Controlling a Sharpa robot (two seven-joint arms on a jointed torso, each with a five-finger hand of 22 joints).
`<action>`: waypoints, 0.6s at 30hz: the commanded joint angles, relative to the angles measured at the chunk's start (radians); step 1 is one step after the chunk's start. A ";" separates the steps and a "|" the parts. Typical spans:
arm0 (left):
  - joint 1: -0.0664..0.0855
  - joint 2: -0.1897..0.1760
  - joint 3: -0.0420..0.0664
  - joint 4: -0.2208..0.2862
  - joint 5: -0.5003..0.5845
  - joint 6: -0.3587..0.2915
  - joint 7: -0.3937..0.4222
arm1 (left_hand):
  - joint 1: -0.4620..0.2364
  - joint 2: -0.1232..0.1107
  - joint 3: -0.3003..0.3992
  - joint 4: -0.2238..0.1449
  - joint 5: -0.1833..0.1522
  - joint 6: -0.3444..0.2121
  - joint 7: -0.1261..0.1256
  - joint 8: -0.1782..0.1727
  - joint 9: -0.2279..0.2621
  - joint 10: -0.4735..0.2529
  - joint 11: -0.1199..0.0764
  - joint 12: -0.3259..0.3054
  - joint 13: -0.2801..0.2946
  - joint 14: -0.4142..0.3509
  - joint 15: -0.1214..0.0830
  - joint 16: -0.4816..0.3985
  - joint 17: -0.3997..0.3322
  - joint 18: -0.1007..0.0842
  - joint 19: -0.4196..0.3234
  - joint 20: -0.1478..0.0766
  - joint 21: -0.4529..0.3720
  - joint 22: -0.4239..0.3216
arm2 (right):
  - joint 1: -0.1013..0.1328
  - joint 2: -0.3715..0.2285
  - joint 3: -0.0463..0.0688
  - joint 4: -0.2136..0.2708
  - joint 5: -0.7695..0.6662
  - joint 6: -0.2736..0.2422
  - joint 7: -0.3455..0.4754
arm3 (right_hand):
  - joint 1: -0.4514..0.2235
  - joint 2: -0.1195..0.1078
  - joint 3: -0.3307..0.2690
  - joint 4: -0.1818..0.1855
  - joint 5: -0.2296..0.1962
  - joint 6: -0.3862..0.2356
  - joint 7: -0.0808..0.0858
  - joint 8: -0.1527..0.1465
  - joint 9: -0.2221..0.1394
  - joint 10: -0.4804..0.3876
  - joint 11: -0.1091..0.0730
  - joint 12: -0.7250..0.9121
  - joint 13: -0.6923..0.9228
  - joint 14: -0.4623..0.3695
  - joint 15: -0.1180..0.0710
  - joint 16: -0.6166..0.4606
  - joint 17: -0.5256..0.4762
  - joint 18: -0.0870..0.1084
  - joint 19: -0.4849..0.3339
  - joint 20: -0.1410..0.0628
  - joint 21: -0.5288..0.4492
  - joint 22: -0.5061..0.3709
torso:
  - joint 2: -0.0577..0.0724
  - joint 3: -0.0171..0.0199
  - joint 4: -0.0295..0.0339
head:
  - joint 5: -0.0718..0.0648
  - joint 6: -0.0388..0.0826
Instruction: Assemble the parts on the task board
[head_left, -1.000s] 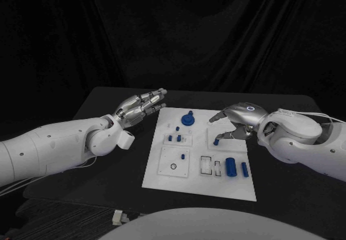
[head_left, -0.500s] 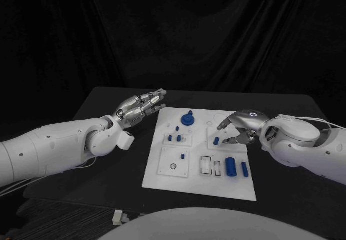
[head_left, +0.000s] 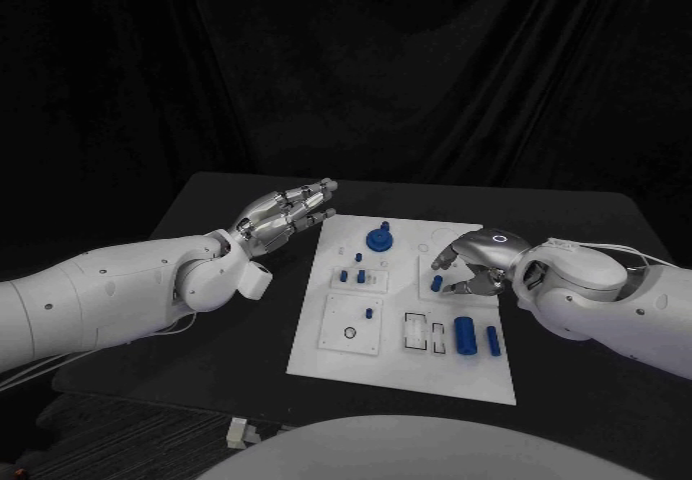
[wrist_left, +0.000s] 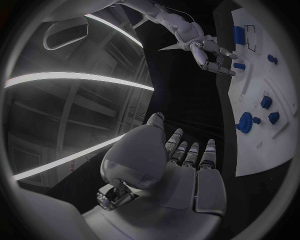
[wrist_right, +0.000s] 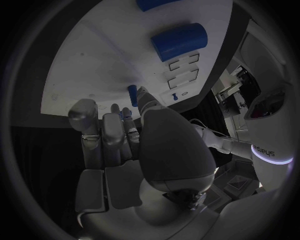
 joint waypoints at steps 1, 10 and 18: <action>-0.002 0.003 0.001 0.001 0.007 0.007 0.009 | 0.008 0.002 0.000 -0.006 0.006 0.004 0.001 0.005 0.001 0.000 0.008 0.000 0.001 0.000 0.007 -0.004 -0.001 0.010 -0.001 0.007 0.003 -0.001 | -0.005 0.009 0.001 -0.008 -0.001 -0.006 0.012 | 0.013 0.004 0.001 -0.010 0.007 0.012 0.002 0.006 0.002 0.015 0.000 0.004 0.001 0.000 -0.007 -0.002 -0.002 -0.015 0.003 -0.003 0.004 0.118 | 0.000 -0.0009 -0.0006 | -0.001 0.000; -0.003 0.004 0.001 0.001 0.007 0.009 0.008 | 0.008 0.002 0.000 -0.006 0.006 0.004 0.001 0.005 0.001 0.000 0.008 0.000 0.001 0.000 0.007 -0.004 -0.001 0.010 -0.001 0.007 0.003 -0.001 | -0.019 0.035 0.001 -0.027 -0.001 0.001 0.015 | 0.024 0.016 0.005 -0.025 0.014 0.040 0.012 0.011 0.004 0.055 -0.005 0.003 0.001 0.001 -0.001 -0.002 -0.004 -0.016 0.005 0.000 0.009 0.119 | 0.000 0.0014 0.0018 | 0.001 0.000; -0.003 0.005 0.001 0.000 0.007 0.010 0.007 | 0.010 0.004 0.002 -0.008 0.007 0.005 0.001 0.005 0.002 0.002 0.009 0.000 0.001 0.000 0.008 -0.004 -0.001 0.010 0.000 0.007 0.004 -0.001 | -0.021 0.051 0.001 -0.034 -0.001 -0.006 0.019 | 0.042 0.027 0.026 -0.033 0.020 0.110 0.014 0.027 0.012 0.131 -0.017 -0.009 0.000 0.003 -0.006 0.001 -0.005 -0.016 0.007 -0.002 0.016 0.121 | -0.001 -0.0009 -0.0006 | 0.004 0.000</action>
